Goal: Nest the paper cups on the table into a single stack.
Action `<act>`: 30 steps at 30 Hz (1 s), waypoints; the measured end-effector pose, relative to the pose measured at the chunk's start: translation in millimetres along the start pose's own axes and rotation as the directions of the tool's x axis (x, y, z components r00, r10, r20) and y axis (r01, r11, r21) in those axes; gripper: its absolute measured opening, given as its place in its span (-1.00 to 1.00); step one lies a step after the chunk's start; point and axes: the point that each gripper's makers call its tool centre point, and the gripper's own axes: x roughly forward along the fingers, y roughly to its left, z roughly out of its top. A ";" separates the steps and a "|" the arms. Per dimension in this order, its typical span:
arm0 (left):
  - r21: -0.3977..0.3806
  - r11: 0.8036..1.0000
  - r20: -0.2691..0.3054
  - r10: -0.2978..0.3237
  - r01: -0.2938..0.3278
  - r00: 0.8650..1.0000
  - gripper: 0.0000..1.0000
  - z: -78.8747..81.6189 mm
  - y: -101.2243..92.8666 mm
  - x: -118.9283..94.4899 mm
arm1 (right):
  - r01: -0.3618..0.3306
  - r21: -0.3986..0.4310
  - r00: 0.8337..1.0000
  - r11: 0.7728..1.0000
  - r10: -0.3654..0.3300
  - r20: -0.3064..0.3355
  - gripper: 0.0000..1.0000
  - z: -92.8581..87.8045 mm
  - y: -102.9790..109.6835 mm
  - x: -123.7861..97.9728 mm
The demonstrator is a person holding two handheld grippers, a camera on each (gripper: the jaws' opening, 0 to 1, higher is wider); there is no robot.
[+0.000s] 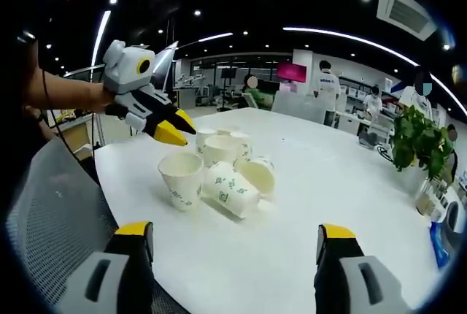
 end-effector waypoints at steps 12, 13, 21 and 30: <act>0.009 1.000 -0.027 0.003 -0.003 1.000 -0.62 -8.4 30.3 14.3 | 0.001 0.003 1.000 1.000 -0.001 -0.004 0.88 -2.8 -2.2 0.6; 0.008 1.000 -0.034 0.002 -0.002 0.999 -0.63 -9.9 32.3 16.6 | 0.002 0.003 1.000 1.000 -0.002 -0.004 0.88 -2.4 -1.8 0.6; 0.018 1.000 -0.071 -0.014 0.015 0.997 -0.66 -15.6 38.4 25.8 | 0.005 0.006 1.000 1.000 -0.005 -0.006 0.88 -3.5 -3.0 0.6; 0.060 0.997 -0.121 -0.045 0.053 0.992 -0.72 -25.0 42.9 41.6 | 0.011 0.011 1.000 1.000 -0.011 -0.010 0.87 -4.2 -4.0 0.7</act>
